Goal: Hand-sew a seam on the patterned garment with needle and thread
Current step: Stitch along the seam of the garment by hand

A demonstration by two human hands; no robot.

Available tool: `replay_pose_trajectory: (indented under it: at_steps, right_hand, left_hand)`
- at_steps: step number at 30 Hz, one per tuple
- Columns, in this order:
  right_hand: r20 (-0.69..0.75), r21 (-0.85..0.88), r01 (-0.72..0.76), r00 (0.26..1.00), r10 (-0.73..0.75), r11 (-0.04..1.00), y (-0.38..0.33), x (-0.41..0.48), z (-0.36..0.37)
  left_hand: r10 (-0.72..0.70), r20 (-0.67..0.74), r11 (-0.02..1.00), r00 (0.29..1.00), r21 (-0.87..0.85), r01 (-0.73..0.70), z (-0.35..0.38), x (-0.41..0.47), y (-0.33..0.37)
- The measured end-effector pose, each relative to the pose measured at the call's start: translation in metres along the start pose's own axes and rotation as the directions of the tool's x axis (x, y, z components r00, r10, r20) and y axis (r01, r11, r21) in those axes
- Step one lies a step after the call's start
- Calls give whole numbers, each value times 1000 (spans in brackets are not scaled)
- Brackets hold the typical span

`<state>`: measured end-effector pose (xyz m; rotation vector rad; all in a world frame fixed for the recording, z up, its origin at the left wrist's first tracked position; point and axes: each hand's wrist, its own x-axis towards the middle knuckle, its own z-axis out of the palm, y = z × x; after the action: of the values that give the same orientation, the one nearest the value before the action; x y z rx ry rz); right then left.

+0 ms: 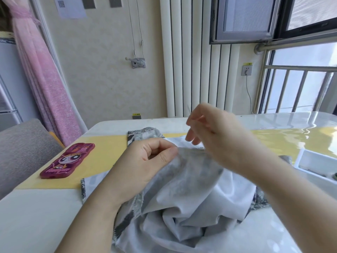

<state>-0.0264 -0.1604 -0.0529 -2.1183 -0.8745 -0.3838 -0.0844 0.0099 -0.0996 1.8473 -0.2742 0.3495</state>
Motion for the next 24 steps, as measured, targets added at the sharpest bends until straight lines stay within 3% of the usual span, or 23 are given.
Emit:
replay_pose_trajectory:
  at_steps: [3,12,18,24]
  right_hand:
    - [-51,-112,72,996,-78,991,-1,-6,21]
    - [-229,-122,270,929,-292,955,24,-2,31]
    - [-326,-139,336,873,-364,931,45,-3,40]
    - [-419,-112,438,793,-442,892,51,-4,44]
  left_hand:
    - [13,-16,1000,1000,2,-13,1,1,1]
    - [37,-51,981,998,191,-27,3,2,0]
    - [134,-100,944,986,316,-96,9,0,1]
    - [67,-85,965,994,258,-43,15,0,2]
